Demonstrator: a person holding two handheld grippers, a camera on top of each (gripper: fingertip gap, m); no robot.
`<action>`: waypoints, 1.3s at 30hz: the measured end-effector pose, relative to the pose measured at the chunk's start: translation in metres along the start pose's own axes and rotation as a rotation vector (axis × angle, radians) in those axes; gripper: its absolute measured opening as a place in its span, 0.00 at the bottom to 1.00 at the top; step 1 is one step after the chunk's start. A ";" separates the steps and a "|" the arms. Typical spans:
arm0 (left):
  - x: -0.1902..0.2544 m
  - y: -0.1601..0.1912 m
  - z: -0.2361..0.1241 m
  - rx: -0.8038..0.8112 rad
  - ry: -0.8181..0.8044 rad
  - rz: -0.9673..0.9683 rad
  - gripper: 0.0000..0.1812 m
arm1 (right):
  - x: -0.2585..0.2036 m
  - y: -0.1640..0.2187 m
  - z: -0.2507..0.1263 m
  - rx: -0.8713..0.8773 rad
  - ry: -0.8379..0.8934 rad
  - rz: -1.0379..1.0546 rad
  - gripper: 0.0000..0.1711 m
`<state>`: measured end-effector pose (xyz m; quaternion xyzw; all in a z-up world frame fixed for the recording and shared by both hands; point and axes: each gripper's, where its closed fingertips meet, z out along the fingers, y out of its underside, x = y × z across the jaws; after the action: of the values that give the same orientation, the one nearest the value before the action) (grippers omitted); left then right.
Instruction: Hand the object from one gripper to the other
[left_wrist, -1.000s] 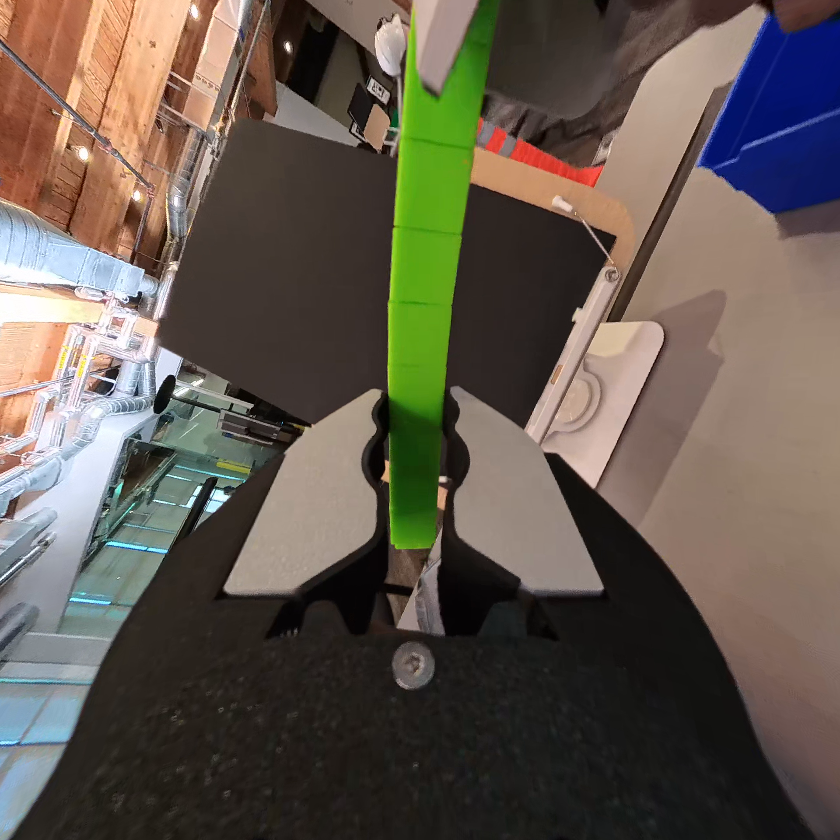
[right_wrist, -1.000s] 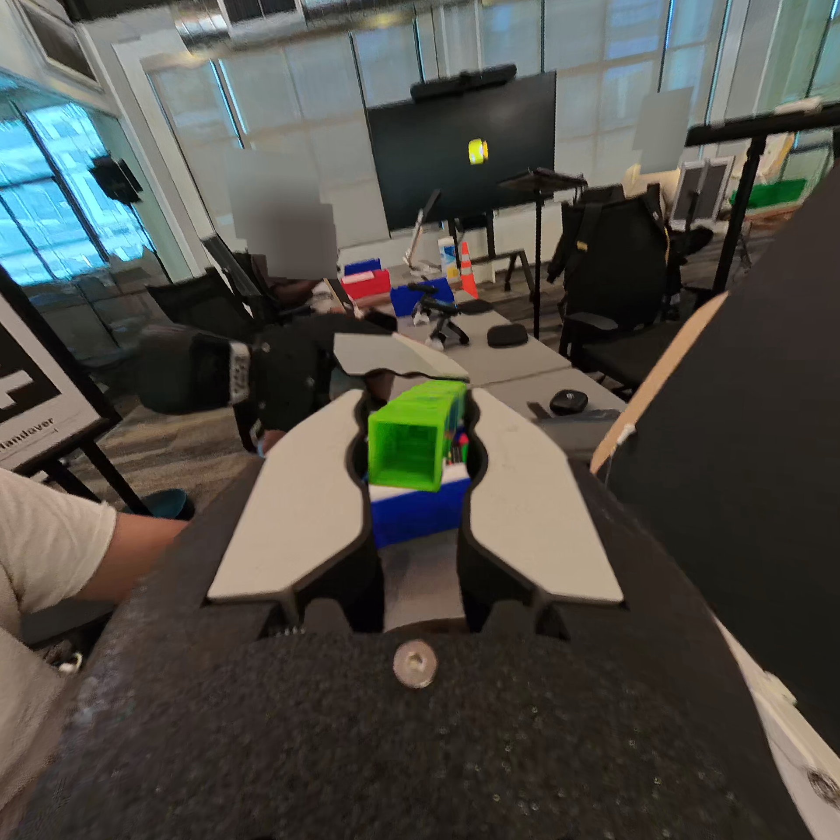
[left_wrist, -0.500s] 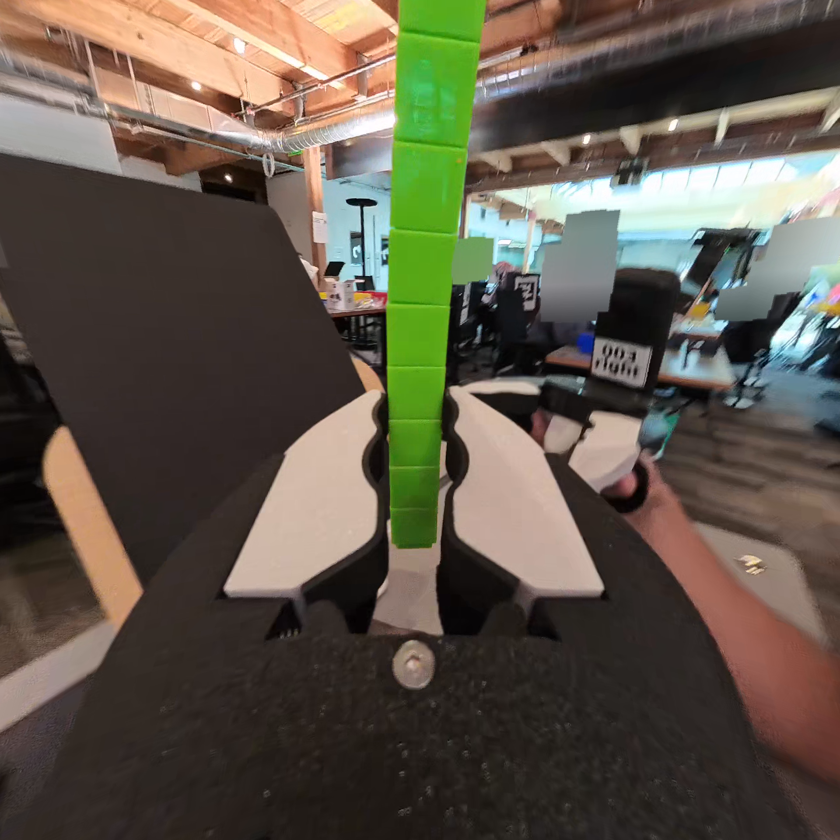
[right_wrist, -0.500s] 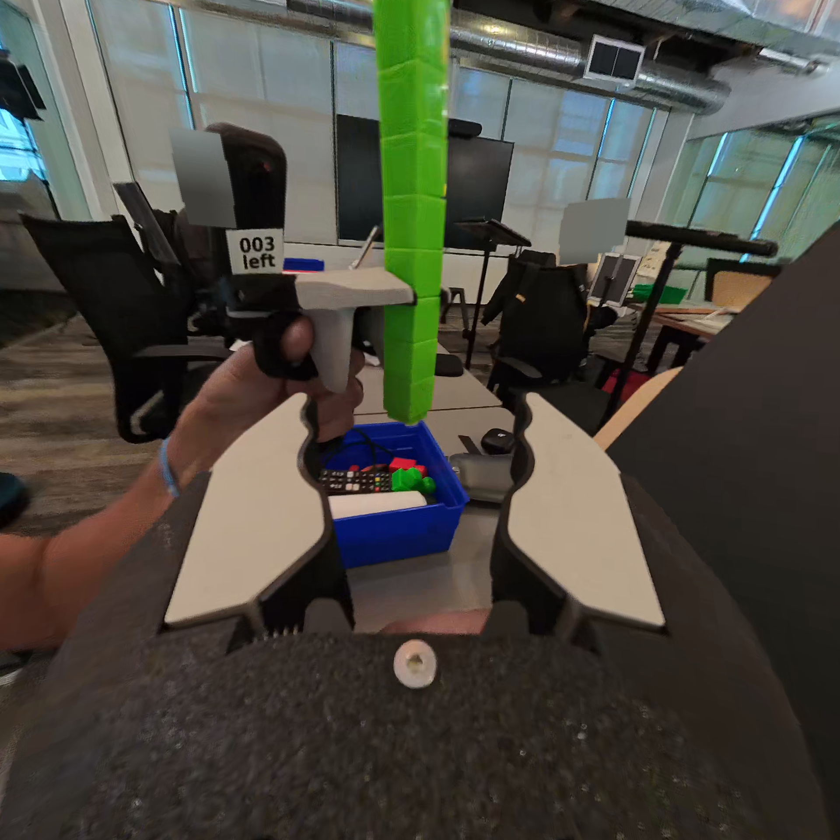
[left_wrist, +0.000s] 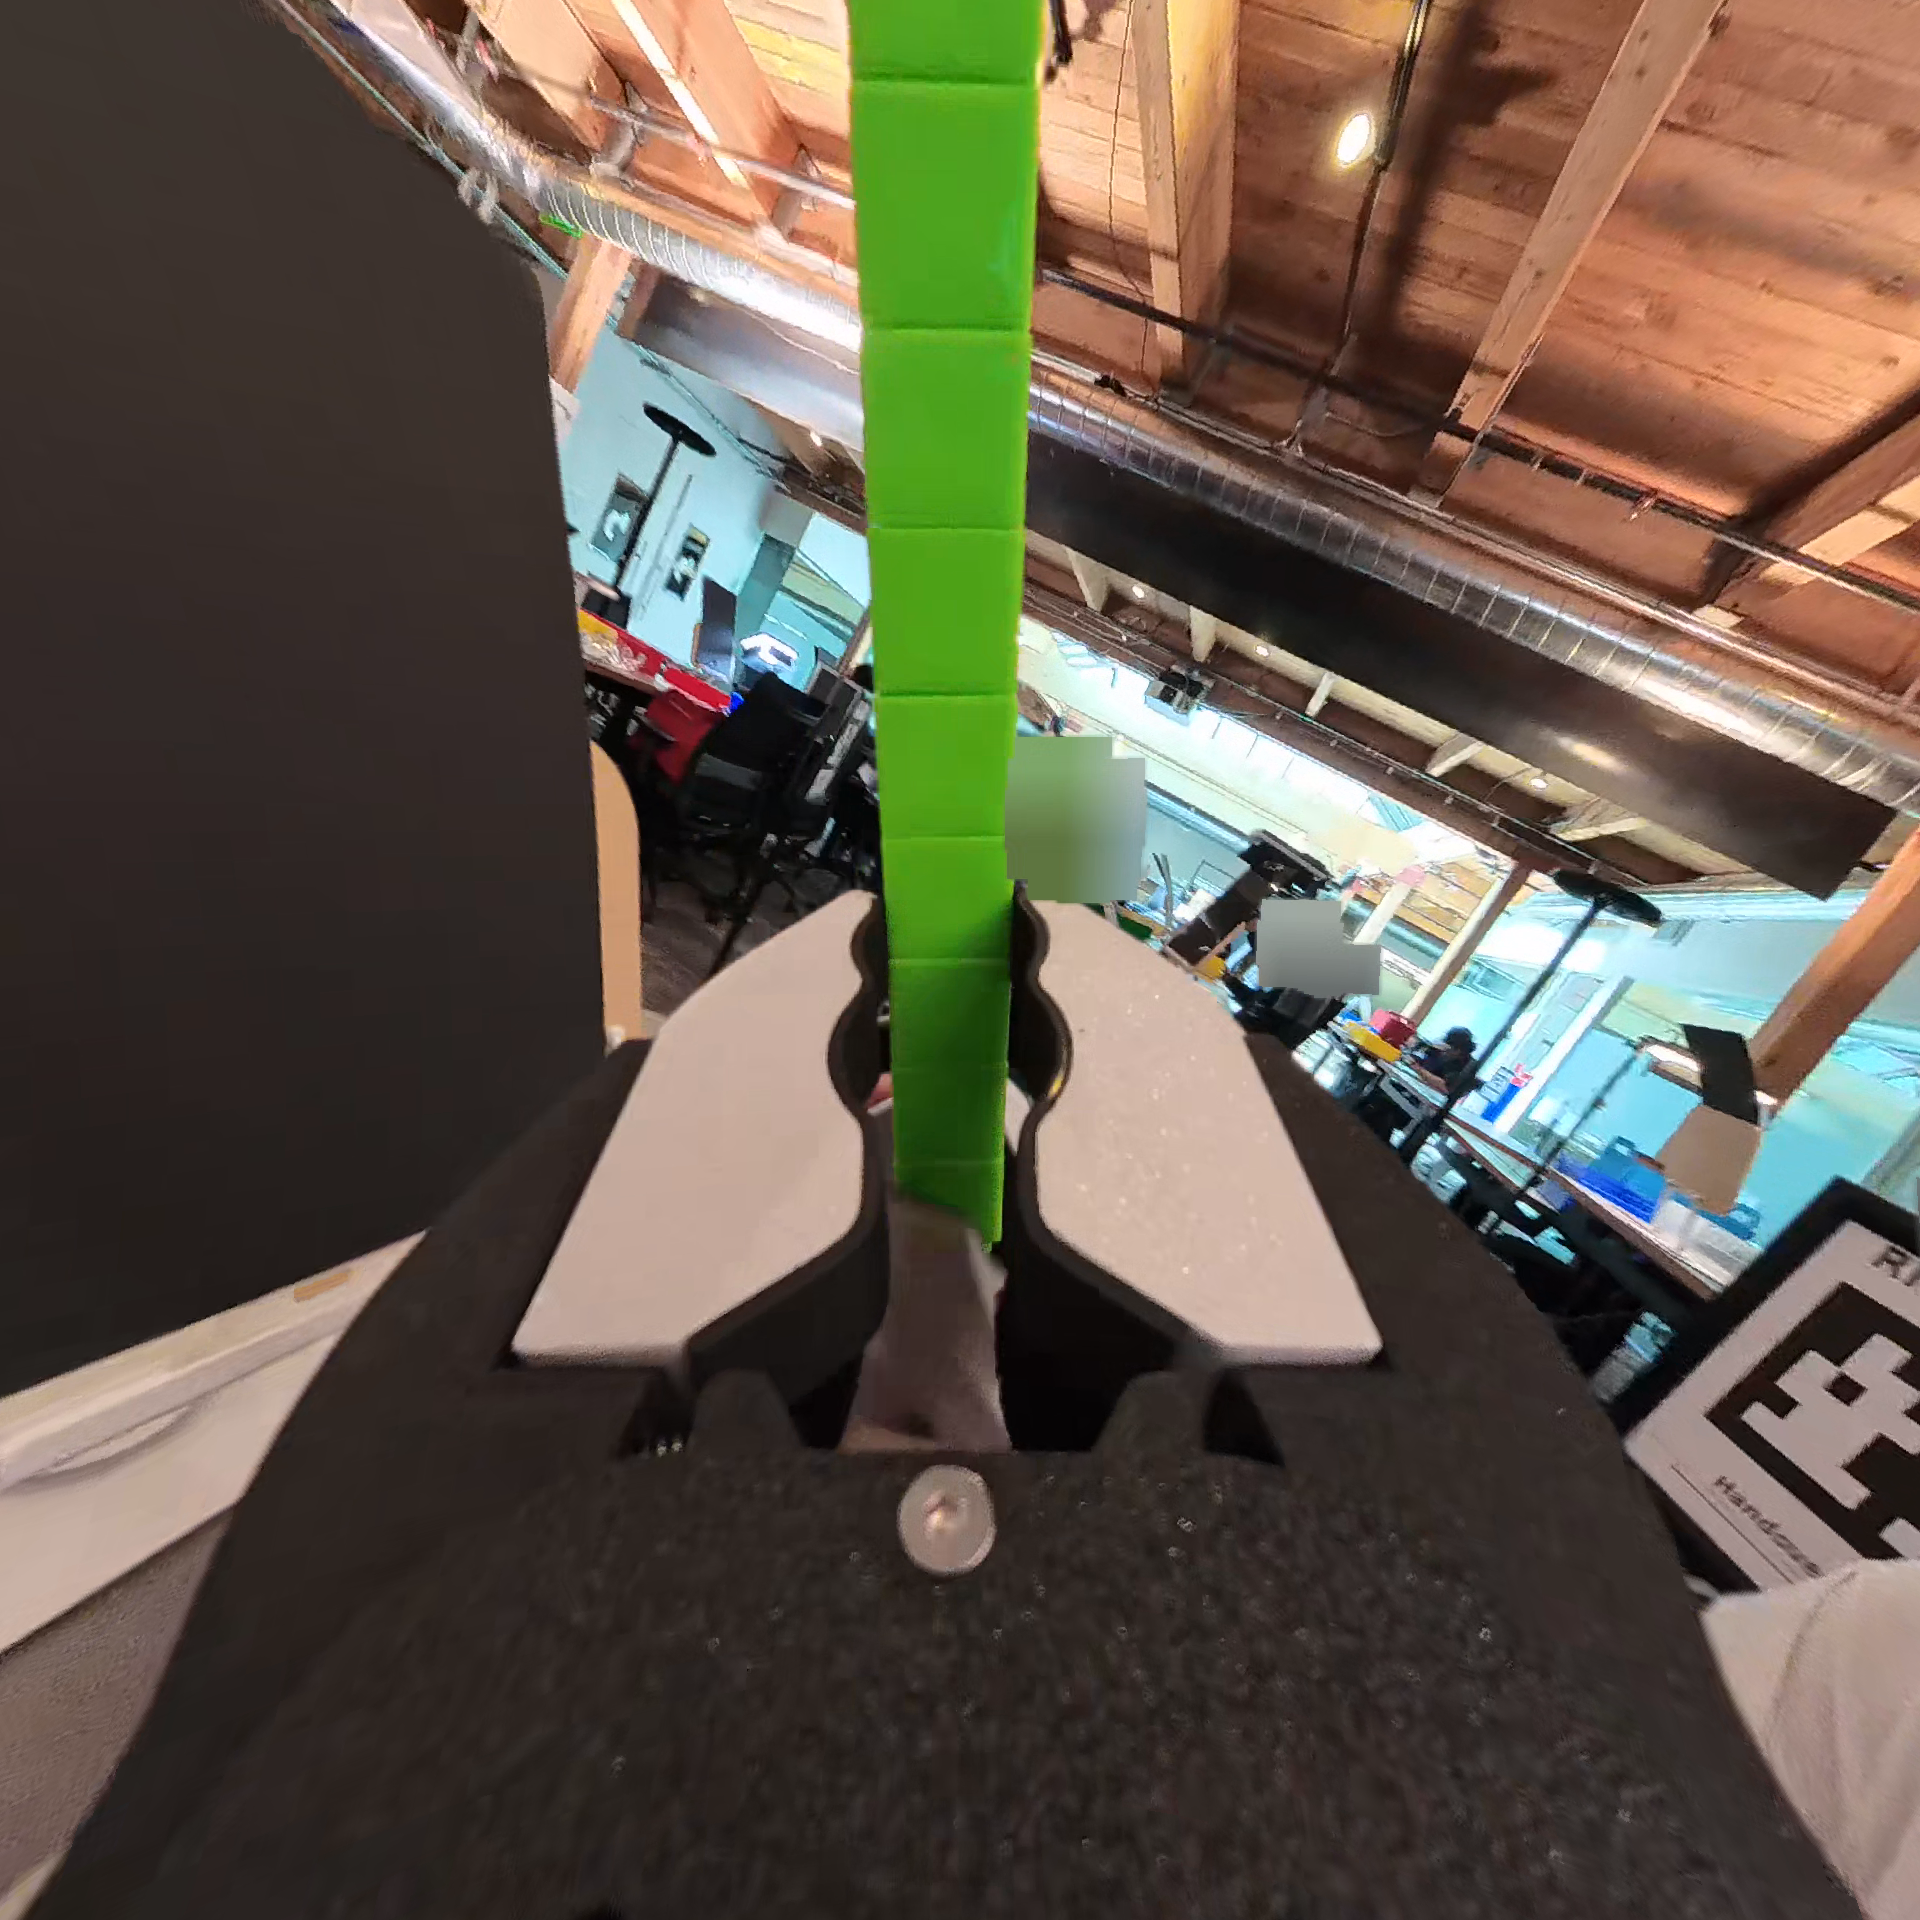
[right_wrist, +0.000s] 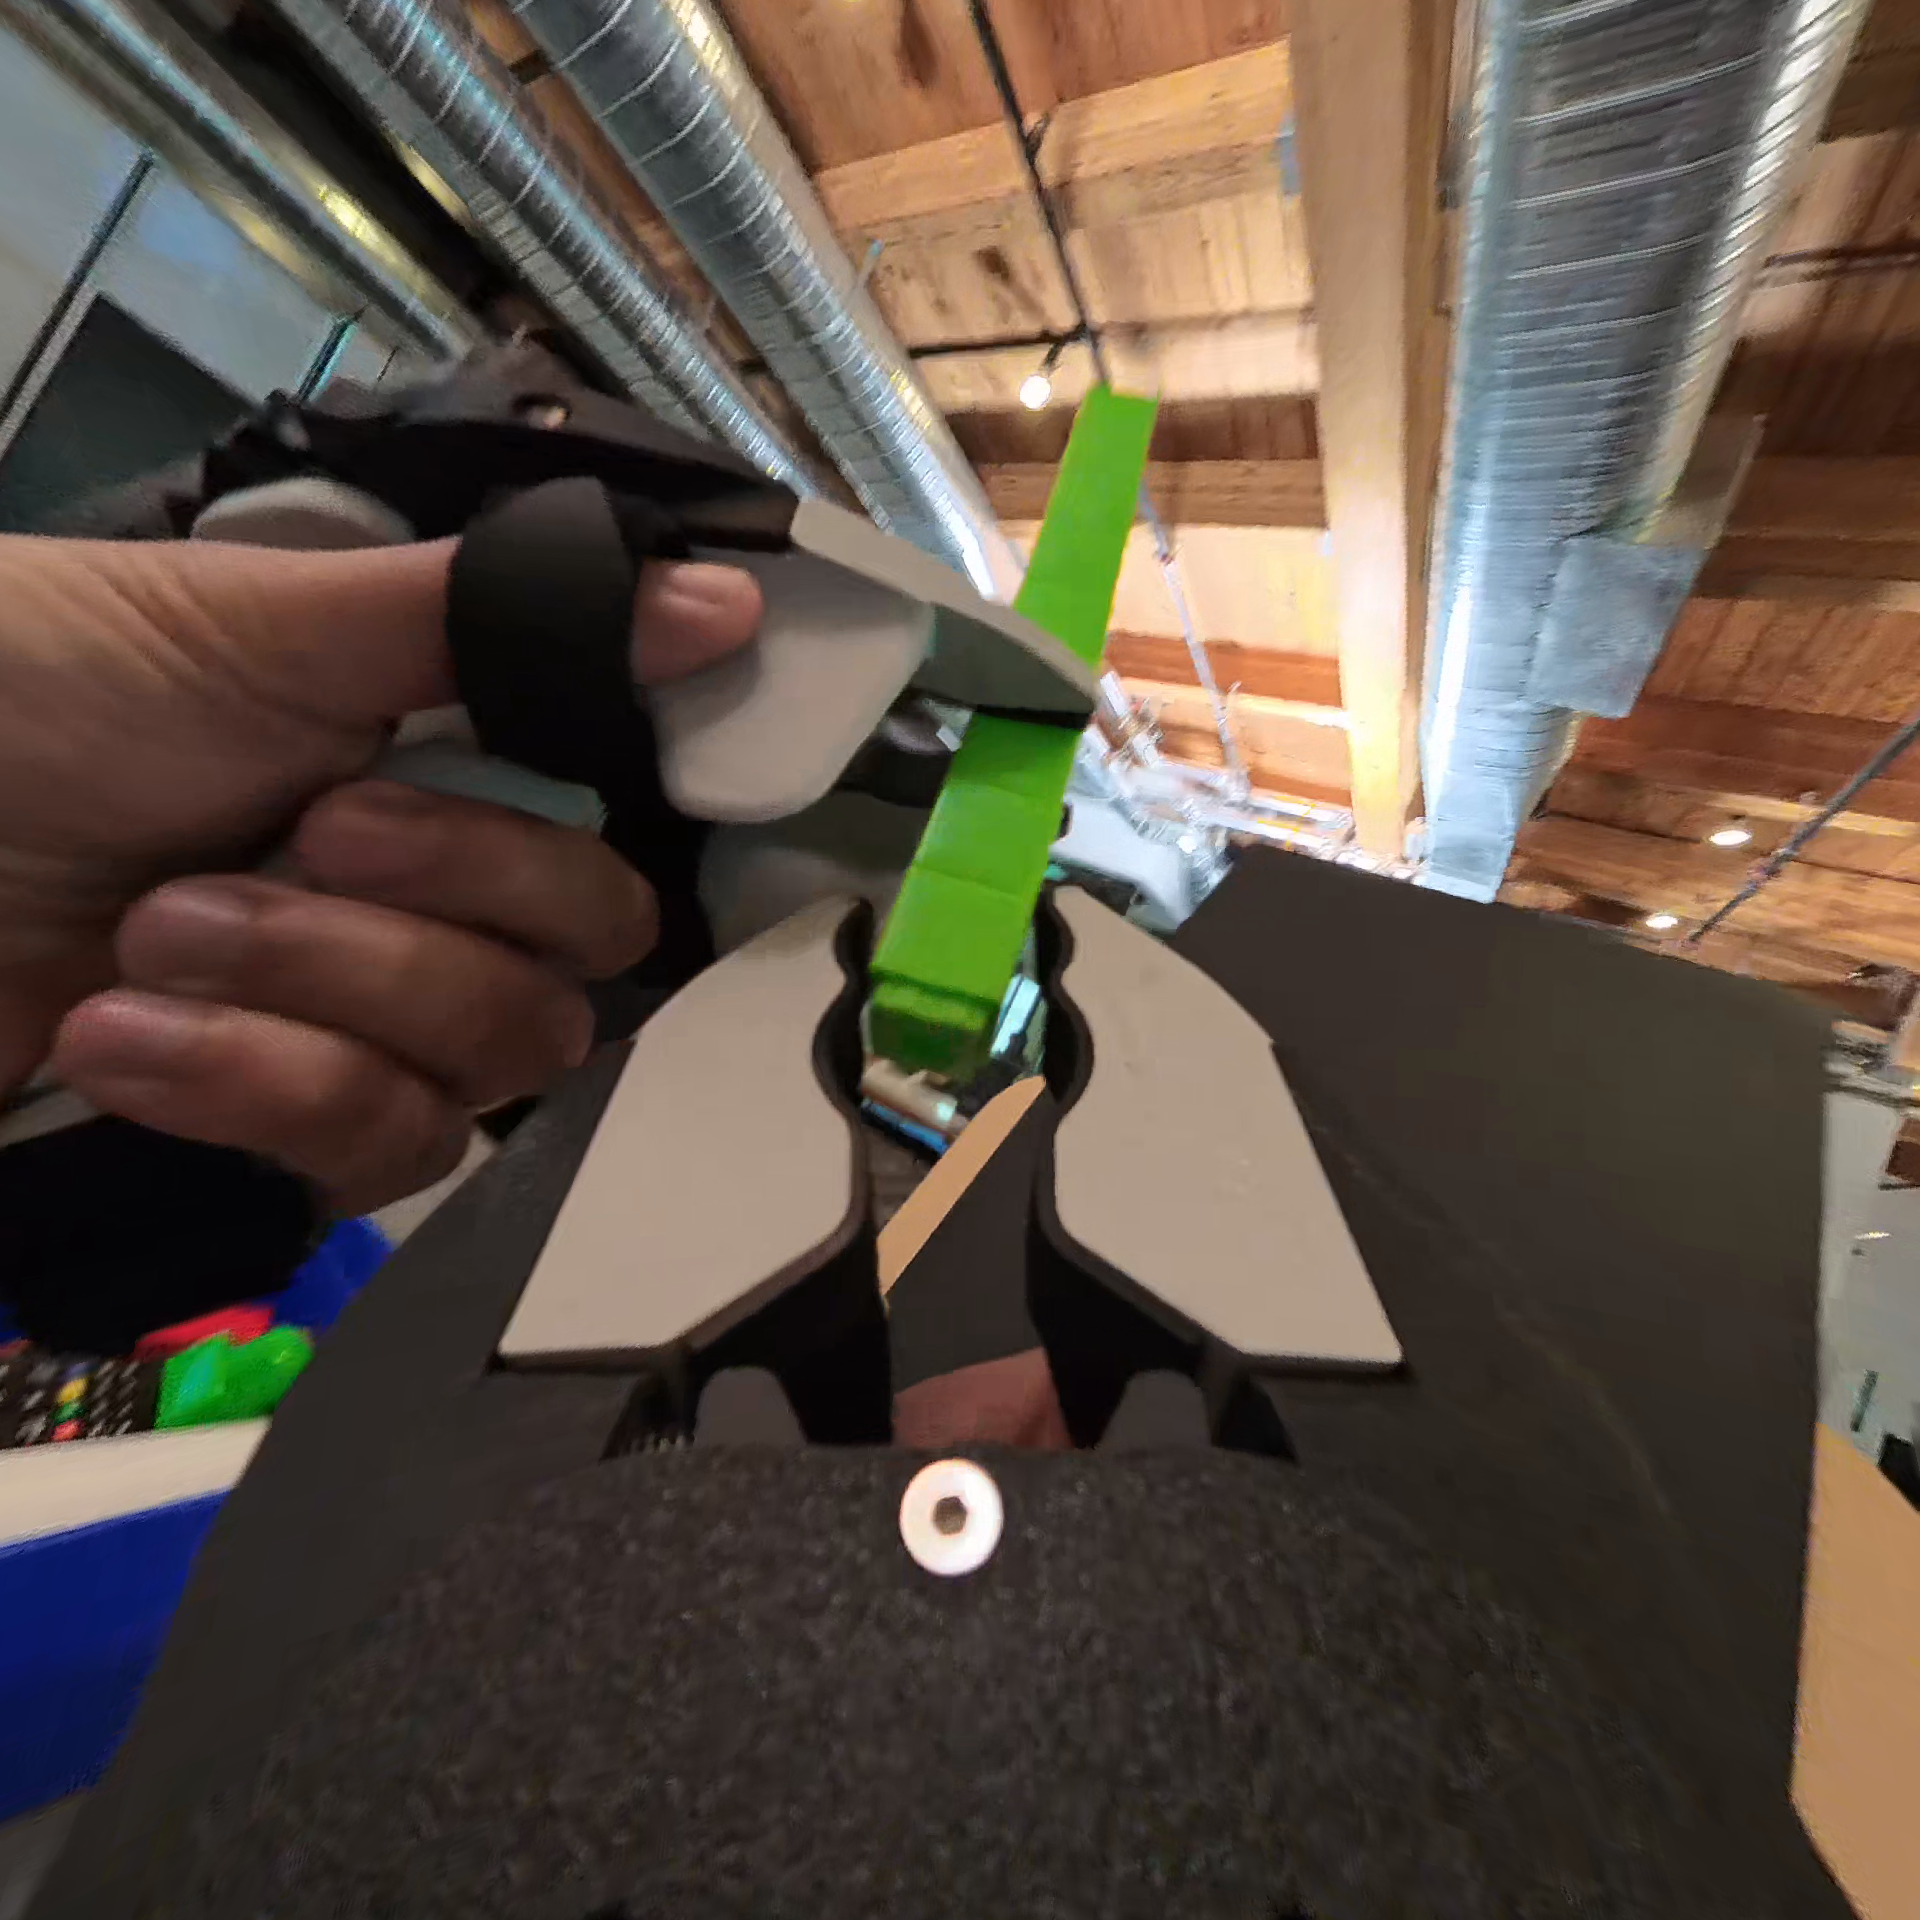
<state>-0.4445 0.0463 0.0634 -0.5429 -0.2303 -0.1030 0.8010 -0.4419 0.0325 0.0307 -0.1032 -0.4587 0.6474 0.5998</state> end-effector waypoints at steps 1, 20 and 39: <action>0.001 0.003 0.001 -0.011 0.015 -0.015 0.12 | 0.005 -0.006 -0.004 0.041 0.019 -0.001 0.16; -0.011 -0.054 -0.056 0.057 -0.127 0.231 0.28 | 0.055 -0.032 -0.021 0.018 -0.372 0.511 0.13; -0.002 -0.033 -0.016 0.135 -0.013 0.204 0.13 | -0.007 -0.006 -0.003 0.266 -0.562 1.634 0.13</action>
<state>-0.4556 0.0189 0.0850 -0.5091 -0.1853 -0.0017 0.8405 -0.4334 0.0268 0.0304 -0.1654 -0.2928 0.9243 -0.1805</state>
